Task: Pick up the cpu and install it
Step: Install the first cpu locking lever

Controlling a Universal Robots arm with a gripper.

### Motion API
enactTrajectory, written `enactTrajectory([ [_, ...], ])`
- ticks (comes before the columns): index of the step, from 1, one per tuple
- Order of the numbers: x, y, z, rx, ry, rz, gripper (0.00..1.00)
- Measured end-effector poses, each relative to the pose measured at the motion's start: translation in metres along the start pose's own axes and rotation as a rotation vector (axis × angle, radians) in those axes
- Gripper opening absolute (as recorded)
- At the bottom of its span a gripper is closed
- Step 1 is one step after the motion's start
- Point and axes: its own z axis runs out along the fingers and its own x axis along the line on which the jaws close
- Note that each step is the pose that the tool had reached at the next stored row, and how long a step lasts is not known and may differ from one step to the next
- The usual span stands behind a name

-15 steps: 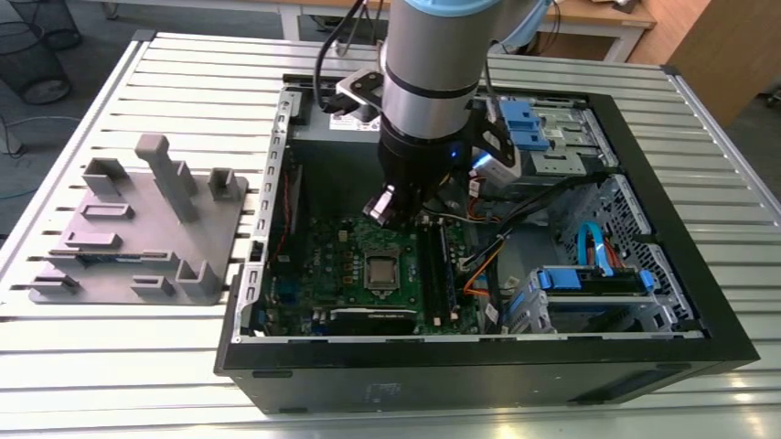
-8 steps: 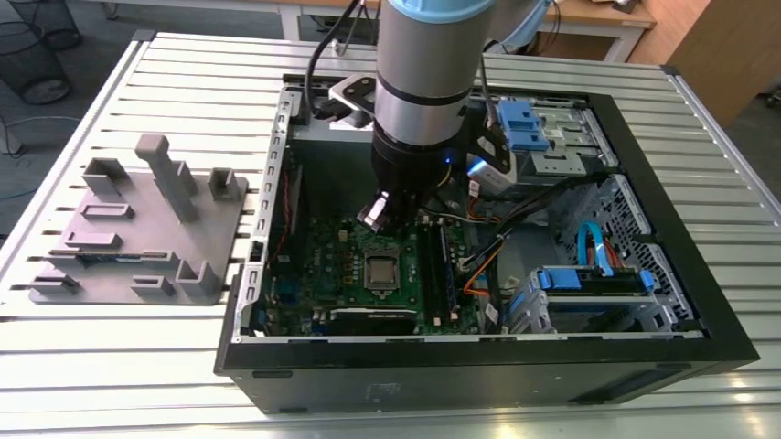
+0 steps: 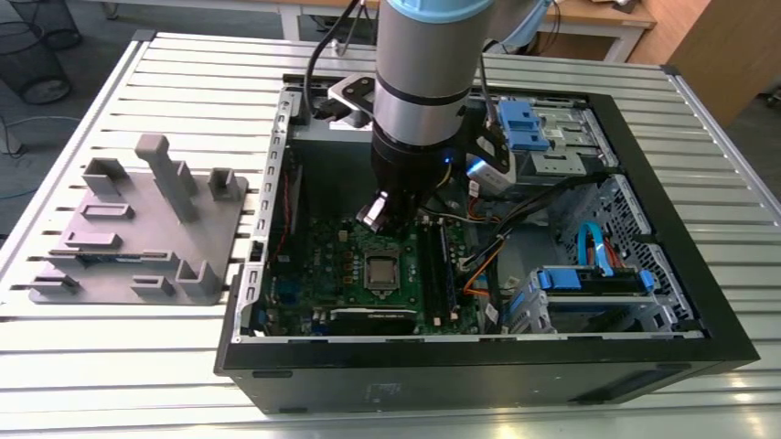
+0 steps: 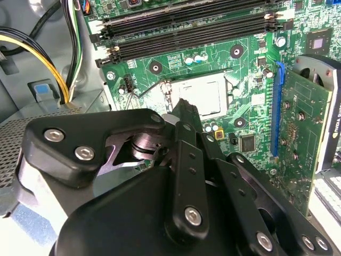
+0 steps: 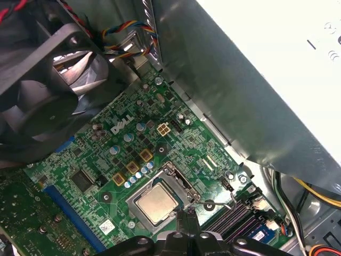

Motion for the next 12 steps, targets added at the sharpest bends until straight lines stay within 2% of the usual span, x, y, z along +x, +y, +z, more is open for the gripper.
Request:
enactTrajectory([
  [3, 0.0, 0.0, -0.0011, 0.0001, 0.0003, 0.0, 0.11],
  [12, -0.0001, 0.0, -0.0093, 0.0, 0.0, 0.0, 0.11],
])
